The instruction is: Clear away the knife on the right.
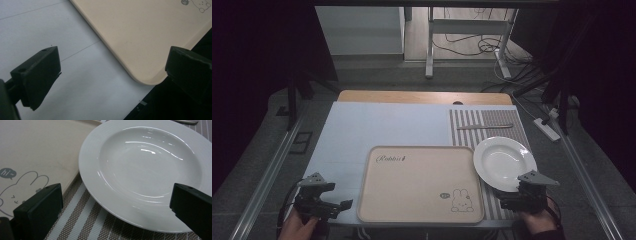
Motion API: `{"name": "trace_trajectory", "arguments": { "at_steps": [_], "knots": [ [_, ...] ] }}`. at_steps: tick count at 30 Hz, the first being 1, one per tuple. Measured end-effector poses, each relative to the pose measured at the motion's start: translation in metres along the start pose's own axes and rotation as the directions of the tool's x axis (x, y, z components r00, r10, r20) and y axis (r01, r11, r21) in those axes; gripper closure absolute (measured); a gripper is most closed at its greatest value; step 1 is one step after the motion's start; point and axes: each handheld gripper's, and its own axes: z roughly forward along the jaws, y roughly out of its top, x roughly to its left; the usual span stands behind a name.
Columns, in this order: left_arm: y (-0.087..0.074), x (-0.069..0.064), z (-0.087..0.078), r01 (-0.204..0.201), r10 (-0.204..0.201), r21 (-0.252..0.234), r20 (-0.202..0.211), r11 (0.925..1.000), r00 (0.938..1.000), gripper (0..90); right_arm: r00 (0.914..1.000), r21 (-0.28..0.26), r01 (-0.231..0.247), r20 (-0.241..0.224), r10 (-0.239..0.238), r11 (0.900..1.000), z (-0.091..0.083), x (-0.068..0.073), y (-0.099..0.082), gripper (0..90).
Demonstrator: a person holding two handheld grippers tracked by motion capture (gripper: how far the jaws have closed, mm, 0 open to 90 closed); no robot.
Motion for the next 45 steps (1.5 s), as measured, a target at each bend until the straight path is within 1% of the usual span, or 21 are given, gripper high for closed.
{"name": "trace_trajectory", "arguments": {
  "at_steps": [7,8,10,16,24,28,33,39,45],
  "knots": [
    [0.0,0.0,0.0,-0.003,0.003,0.001,0.0,1.0,1.0,1.2,1.0,0.032,-0.003,-0.004,0.003,0.9995,0.003,0.0,0.001,0.0],
    [0.0,0.0,0.0,-0.003,0.003,0.001,0.0,1.0,1.0,1.3,1.0,0.045,-0.003,0.0,0.003,0.999,0.004,0.0,0.001,0.0],
    [0.0,0.0,0.0,-0.004,0.004,0.001,0.0,1.0,1.0,1.3,1.0,0.054,-0.003,-0.005,0.003,0.9986,0.005,0.0,0.002,0.0],
    [0.0,-0.001,0.0,-0.006,0.006,0.003,-0.001,1.0,1.0,1.3,0.9998,0.064,0.012,-0.015,-0.011,0.9979,0.006,0.001,0.002,0.0],
    [0.0,-0.001,0.0,-0.007,0.007,0.003,0.001,1.0,1.0,1.3,0.9996,0.068,0.005,-0.029,-0.003,0.9977,0.006,0.0,0.002,0.0],
    [0.0,-0.001,0.0,-0.007,0.007,0.004,0.001,1.0,1.0,1.4,0.9996,0.067,0.005,-0.028,-0.003,0.9977,0.006,0.0,0.003,0.0],
    [0.0,-0.001,0.001,-0.007,0.007,0.007,-0.001,0.9999,1.0,1.3,0.9995,0.067,0.014,-0.03,-0.013,0.9976,0.006,-0.001,0.005,0.0],
    [0.001,-0.001,0.001,-0.007,0.007,0.011,-0.001,0.9999,1.0,1.3,0.9991,0.032,0.033,-0.027,-0.032,0.999,0.005,-0.001,0.01,0.0],
    [0.001,-0.001,0.001,-0.006,0.006,0.011,-0.002,0.9999,1.0,1.3,0.9984,0.039,0.044,-0.036,-0.042,0.9983,0.008,-0.001,0.011,0.0]
  ]
}}
